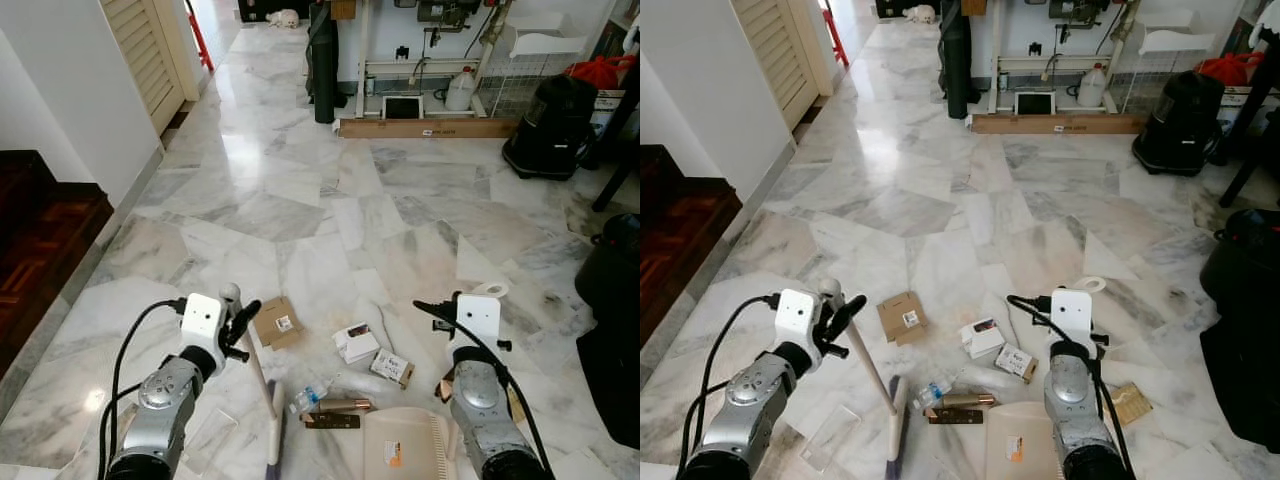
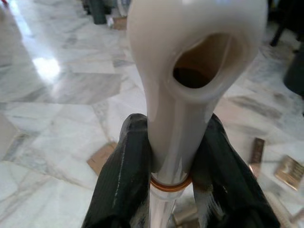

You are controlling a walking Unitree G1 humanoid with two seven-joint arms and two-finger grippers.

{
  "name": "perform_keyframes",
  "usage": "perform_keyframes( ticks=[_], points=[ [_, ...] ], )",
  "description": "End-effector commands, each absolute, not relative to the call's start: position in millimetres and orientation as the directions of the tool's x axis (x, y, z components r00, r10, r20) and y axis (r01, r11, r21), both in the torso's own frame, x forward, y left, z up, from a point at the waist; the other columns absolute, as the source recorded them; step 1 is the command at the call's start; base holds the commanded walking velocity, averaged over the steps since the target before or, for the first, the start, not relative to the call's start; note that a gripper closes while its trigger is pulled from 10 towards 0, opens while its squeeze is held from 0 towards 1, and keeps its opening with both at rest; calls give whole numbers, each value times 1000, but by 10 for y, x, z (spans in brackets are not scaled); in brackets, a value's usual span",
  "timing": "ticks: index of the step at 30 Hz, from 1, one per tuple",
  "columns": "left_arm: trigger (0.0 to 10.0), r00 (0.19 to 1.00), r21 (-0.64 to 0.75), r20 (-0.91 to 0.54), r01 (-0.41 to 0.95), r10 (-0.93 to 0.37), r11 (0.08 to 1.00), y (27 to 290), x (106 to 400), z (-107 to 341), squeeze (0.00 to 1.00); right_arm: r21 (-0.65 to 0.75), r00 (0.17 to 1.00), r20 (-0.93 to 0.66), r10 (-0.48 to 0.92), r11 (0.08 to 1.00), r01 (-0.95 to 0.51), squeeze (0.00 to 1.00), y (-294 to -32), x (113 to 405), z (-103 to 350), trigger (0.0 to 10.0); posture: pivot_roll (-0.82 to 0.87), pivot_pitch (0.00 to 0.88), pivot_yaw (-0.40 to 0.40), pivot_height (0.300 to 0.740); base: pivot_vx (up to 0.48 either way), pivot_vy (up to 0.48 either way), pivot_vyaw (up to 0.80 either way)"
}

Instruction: Sweep floor

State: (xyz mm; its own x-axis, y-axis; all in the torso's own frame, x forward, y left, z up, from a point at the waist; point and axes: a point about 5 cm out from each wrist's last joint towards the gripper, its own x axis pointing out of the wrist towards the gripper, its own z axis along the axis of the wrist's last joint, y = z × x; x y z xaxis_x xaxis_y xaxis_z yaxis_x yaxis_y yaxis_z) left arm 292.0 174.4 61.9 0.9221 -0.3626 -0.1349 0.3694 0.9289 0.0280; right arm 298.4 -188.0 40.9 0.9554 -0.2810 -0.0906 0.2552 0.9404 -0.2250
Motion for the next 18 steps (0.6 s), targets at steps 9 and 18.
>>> perform_keyframes(
  ticks=[9, 18],
  points=[
    [10000, 857, -19, -244, 463, -454, 886, 1782, 2820, 524, 0, -219, 960, -101, -263, 947, 237, 0, -1784, 3023, 396, 10000, 59, 70, 93, 740, 0, 0, 0],
    [10000, 867, -49, -236, 440, -438, 897, 1848, 2837, 572, 0, -233, 961, -100, -257, 945, 229, 0, -1746, 3016, 379, 10000, 68, 79, 105, 740, 0, 0, 0]
  ],
)
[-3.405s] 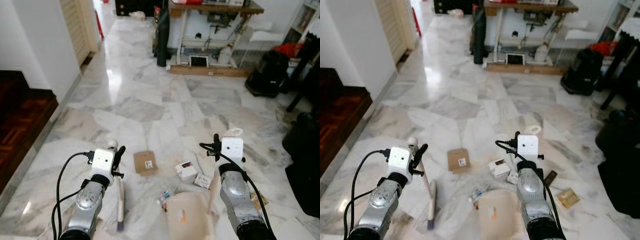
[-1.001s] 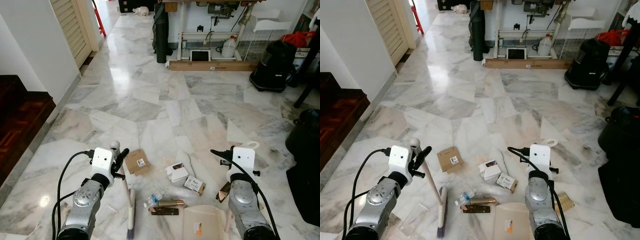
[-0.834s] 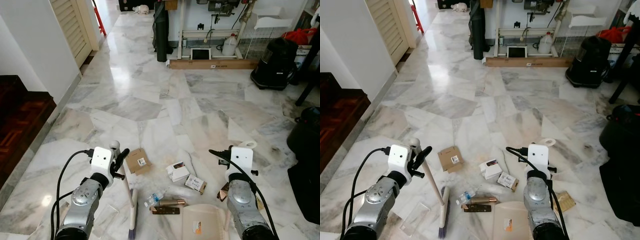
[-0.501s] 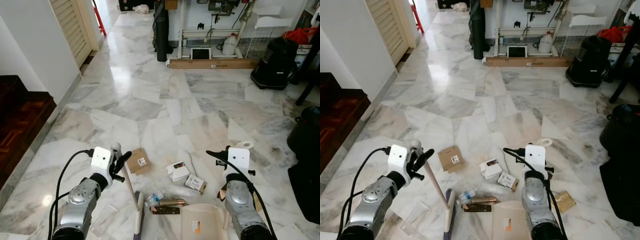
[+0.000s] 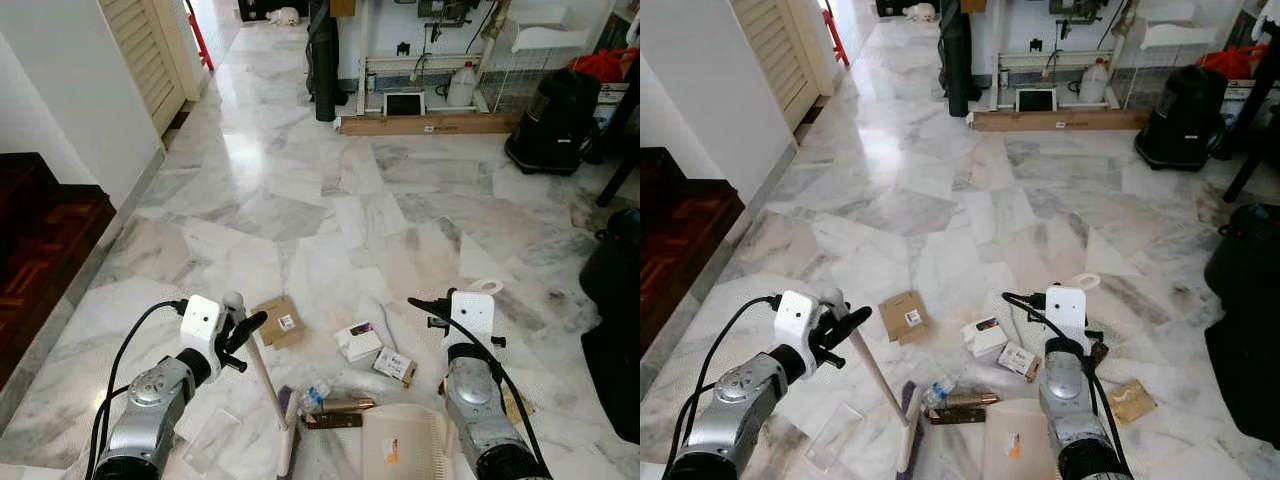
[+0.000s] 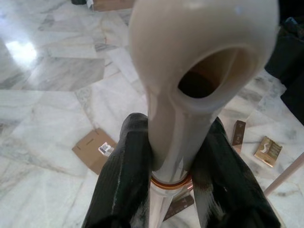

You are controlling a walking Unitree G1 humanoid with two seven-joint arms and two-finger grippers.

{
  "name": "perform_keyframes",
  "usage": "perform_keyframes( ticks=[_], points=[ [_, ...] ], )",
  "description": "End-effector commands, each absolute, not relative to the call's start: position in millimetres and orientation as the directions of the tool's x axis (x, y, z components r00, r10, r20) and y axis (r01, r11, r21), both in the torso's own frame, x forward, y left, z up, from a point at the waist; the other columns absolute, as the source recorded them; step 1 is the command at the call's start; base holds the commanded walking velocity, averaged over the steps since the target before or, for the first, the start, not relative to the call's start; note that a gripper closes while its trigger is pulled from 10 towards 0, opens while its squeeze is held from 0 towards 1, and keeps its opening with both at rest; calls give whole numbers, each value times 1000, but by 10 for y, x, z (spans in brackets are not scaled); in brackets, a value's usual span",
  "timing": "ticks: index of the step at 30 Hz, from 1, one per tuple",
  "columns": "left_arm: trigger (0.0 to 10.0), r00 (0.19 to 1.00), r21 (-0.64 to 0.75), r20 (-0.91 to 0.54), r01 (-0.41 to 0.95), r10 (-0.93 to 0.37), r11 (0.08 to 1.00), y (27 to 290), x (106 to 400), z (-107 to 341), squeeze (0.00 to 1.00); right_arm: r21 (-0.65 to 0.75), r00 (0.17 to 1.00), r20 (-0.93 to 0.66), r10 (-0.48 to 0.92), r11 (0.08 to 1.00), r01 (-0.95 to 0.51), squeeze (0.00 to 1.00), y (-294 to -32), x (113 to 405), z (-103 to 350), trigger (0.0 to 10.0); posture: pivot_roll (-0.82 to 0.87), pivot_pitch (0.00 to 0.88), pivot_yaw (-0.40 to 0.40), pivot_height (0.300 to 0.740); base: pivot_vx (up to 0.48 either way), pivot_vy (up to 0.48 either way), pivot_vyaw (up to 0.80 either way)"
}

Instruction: Sweep floor

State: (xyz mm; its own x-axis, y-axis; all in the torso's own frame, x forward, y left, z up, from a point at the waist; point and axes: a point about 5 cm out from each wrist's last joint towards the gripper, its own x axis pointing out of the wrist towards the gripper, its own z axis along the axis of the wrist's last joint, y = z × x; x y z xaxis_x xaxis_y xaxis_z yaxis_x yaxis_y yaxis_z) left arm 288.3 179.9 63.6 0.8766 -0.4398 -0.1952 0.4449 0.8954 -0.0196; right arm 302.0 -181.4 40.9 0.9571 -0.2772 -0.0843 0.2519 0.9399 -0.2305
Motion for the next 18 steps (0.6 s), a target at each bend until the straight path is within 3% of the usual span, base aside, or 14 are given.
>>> perform_keyframes(
  ticks=[1, 18],
  points=[
    [10000, 866, -55, -241, 438, -438, 897, 1869, 2829, 576, 0, -229, 962, -100, -253, 947, 225, 0, -1726, 3011, 371, 10000, 68, 82, 112, 740, 0, 0, 0],
    [10000, 829, -193, -255, 461, -498, 866, 1982, 2870, 667, 0, -220, 963, -115, -245, 951, 215, 0, -1664, 3022, 348, 10000, 75, 75, 118, 740, 0, 0, 0]
  ],
)
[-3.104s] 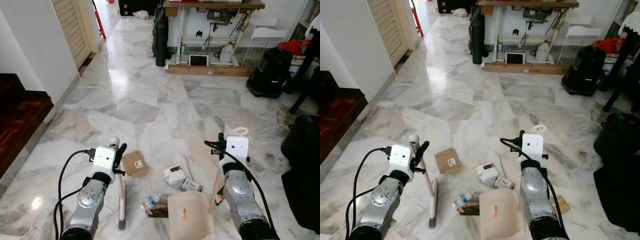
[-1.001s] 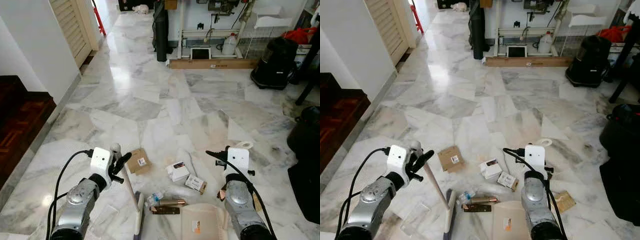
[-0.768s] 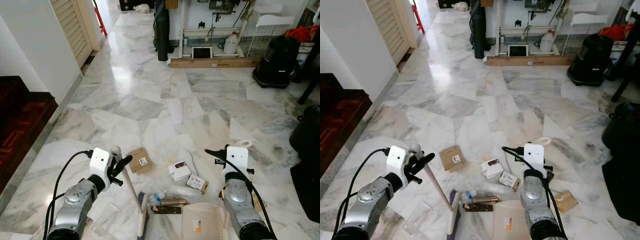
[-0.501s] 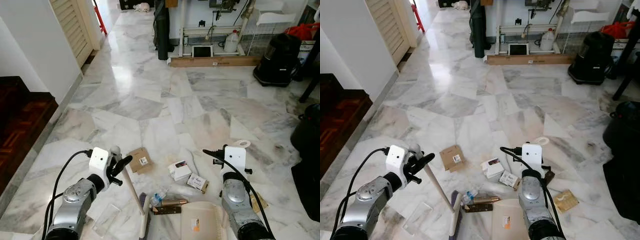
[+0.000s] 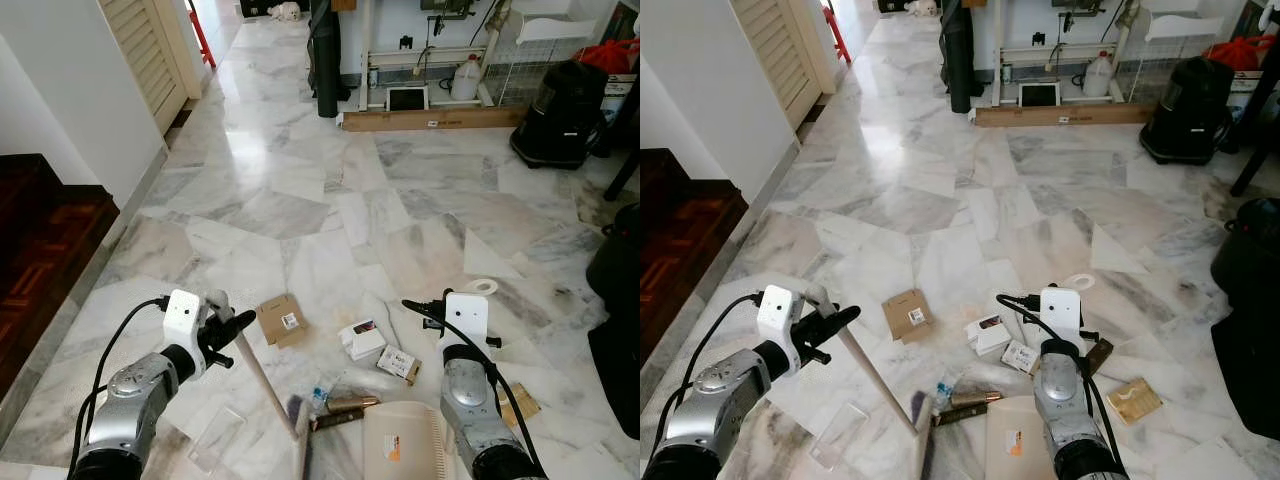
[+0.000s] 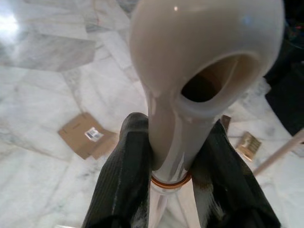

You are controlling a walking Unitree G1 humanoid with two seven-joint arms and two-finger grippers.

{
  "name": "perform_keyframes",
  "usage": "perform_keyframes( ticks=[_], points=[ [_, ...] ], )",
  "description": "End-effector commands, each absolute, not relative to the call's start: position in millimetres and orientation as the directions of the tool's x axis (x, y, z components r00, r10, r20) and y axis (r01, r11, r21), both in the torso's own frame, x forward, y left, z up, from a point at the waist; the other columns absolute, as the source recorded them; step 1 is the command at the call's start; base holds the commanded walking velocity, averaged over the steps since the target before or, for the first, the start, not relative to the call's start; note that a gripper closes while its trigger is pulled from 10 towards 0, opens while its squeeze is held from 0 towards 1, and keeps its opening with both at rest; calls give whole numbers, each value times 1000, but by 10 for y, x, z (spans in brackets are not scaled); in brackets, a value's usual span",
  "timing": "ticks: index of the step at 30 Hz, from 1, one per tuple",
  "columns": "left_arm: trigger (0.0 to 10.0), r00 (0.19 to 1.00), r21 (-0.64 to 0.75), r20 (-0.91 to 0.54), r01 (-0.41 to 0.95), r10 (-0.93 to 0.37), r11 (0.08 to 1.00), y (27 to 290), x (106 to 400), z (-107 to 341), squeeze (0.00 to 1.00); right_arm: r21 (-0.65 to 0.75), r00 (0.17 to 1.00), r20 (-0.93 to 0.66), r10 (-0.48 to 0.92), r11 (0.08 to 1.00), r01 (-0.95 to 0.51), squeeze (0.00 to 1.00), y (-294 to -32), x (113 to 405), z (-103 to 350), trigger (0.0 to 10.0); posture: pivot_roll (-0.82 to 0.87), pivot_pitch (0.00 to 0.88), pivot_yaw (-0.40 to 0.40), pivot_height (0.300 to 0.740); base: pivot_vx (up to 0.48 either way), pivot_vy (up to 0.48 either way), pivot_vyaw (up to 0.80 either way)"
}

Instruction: Sweep floor

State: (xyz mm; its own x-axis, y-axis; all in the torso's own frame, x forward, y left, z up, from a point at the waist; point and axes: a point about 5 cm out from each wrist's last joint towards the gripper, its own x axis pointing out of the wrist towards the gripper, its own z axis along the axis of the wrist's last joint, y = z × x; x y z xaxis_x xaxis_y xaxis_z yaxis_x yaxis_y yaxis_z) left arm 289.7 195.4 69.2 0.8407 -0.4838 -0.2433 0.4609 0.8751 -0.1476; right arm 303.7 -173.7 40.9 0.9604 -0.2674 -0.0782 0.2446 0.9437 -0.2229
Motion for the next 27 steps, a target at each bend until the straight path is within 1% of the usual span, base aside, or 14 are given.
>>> perform_keyframes(
  ticks=[1, 9, 15, 17, 20, 21, 24, 27],
  points=[
    [10000, 833, -199, -247, 457, -496, 867, 1986, 2881, 681, 0, -218, 964, -115, -242, 953, 213, 0, -1653, 3030, 353, 10000, 76, 73, 116, 740, 0, 0, 0],
    [10000, 851, -228, -205, 438, -483, 869, 1980, 2921, 734, 0, -209, 971, -116, -207, 961, 180, 0, -1602, 3035, 352, 10000, 74, 71, 107, 740, 0, 0, 0],
    [10000, 873, -257, -168, 409, -457, 876, 2044, 2944, 796, 0, -210, 973, -117, -197, 963, 169, 0, -1601, 3044, 355, 10000, 73, 75, 109, 740, 0, 0, 0],
    [10000, 895, -280, -122, 383, -429, 880, 2088, 2985, 869, 0, -205, 974, -117, -194, 964, 168, 0, -1587, 3047, 358, 10000, 73, 75, 110, 740, 0, 0, 0],
    [10000, 912, -282, -94, 360, -399, 889, 2117, 3018, 913, 0, -202, 975, -119, -187, 966, 161, 0, -1559, 3047, 354, 10000, 73, 73, 111, 740, 0, 0, 0],
    [10000, 927, -291, -69, 335, -369, 896, 2145, 3048, 952, 0, -196, 977, -120, -177, 969, 152, 0, -1533, 3046, 352, 10000, 72, 72, 111, 740, 0, 0, 0],
    [10000, 941, -311, -42, 308, -337, 899, 2182, 3086, 1000, 0, -189, 979, -117, -168, 971, 144, 0, -1505, 3050, 358, 10000, 74, 70, 112, 740, 0, 0, 0],
    [10000, 943, -320, -30, 306, -332, 897, 2186, 3095, 1020, 0, -186, 979, -116, -165, 972, 142, 0, -1502, 3052, 361, 10000, 73, 70, 112, 740, 0, 0, 0]
  ],
)
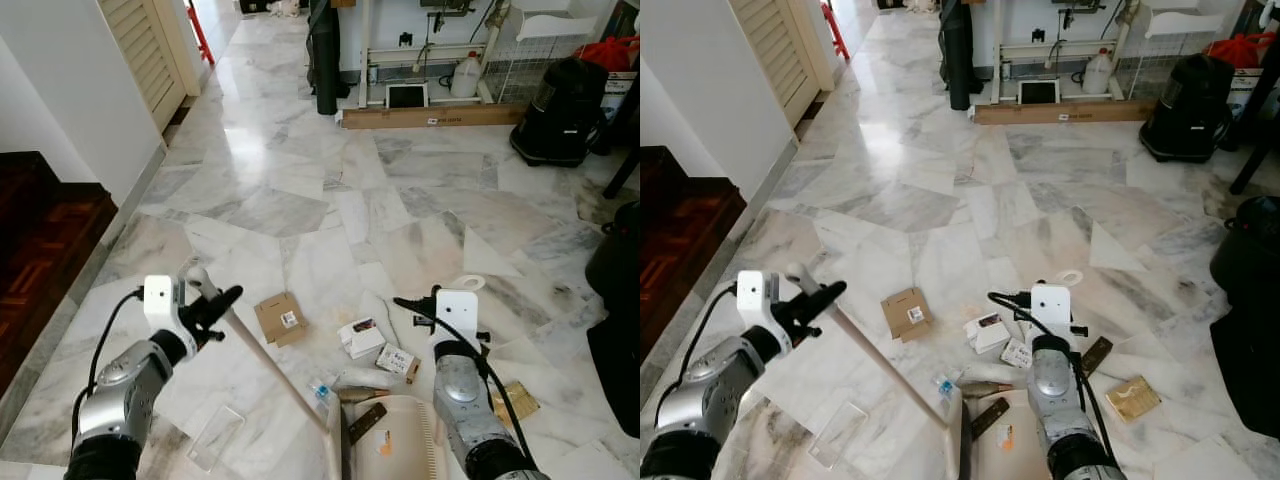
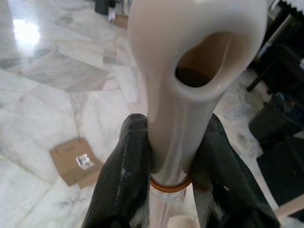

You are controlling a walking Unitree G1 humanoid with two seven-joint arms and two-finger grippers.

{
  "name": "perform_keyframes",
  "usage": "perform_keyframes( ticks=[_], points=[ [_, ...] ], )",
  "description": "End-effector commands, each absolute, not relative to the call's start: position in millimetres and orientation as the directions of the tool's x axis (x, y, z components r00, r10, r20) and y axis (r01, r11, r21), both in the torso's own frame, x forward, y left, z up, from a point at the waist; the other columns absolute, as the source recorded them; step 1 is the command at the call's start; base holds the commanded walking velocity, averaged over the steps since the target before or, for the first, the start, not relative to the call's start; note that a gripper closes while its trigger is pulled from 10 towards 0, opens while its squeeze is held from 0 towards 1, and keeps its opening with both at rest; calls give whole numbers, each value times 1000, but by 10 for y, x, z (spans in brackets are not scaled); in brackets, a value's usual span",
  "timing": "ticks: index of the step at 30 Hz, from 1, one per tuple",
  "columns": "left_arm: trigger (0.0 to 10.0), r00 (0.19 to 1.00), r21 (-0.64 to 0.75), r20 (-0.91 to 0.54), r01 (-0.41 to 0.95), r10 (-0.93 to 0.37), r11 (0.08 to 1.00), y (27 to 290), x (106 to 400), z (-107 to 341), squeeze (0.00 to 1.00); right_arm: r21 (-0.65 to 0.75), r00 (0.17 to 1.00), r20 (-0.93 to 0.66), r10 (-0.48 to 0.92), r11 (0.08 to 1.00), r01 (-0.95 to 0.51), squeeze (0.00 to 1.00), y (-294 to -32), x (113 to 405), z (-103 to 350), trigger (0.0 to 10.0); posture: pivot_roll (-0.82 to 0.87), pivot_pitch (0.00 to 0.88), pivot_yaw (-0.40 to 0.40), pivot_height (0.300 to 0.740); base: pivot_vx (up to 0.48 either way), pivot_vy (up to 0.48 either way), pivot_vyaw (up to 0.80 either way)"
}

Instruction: Sweep floor

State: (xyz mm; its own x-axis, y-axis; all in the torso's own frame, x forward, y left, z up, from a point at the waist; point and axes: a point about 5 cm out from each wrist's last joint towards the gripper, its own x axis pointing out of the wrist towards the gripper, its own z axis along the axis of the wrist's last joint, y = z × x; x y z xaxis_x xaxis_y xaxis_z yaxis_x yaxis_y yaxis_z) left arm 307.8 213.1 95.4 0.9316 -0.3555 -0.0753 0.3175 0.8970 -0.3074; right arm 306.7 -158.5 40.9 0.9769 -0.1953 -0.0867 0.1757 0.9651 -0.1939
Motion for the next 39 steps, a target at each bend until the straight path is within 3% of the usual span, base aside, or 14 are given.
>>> perform_keyframes(
  ticks=[1, 9, 11, 14, 19, 24, 30, 32, 39],
  points=[
    [10000, 944, -334, -20, 305, -330, 892, 2181, 3103, 1034, 0, -182, 980, -114, -163, 973, 141, 0, -1501, 3062, 371, 10000, 73, 67, 112, 740, 0, 0, 0],
    [10000, 954, -319, -6, 283, -301, 905, 2162, 3113, 1051, 0, -176, 982, -108, -158, 975, 137, 0, -1502, 3087, 398, 10000, 72, 66, 106, 740, 0, 0, 0],
    [10000, 975, -277, 40, 220, -217, 935, 2235, 3135, 1162, 0, -178, 982, -113, -153, 975, 131, 0, -1501, 3085, 391, 10000, 79, 68, 105, 740, 0, 0, 0],
    [10000, 979, -141, 75, 200, -191, 970, 2226, 3085, 1247, 0, -178, 982, -119, -149, 976, 127, 0, -1496, 3076, 378, 10000, 80, 69, 106, 740, 0, 0, 0],
    [10000, 988, -92, 137, 91, -78, 992, 2340, 3019, 1324, 0, -176, 982, -120, -148, 976, 126, 0, -1496, 3076, 376, 10000, 78, 65, 107, 740, 0, 0, 0],
    [10000, 984, -19, 162, 77, -73, 997, 2346, 2974, 1365, 0, -177, 982, -117, -147, 976, 125, 0, -1499, 3080, 383, 10000, 77, 59, 108, 740, 0, 0, 0],
    [10000, 994, -6, 88, 66, -66, 998, 2347, 2933, 1184, 0, -177, 982, -116, -147, 976, 125, 0, -1503, 3089, 391, 10000, 74, 50, 105, 740, 0, 0, 0],
    [10000, 995, 21, -6, 102, -102, 995, 2312, 2906, 1003, 0, -178, 983, -114, -146, 976, 124, 0, -1504, 3092, 394, 10000, 69, 41, 105, 740, 0, 0, 0],
    [10000, 980, 23, -121, 162, -158, 987, 2262, 2855, 791, 0, -180, 982, -113, -150, 975, 128, 0, -1526, 3095, 398, 10000, 68, 36, 102, 740, 0, 0, 0]
  ],
)
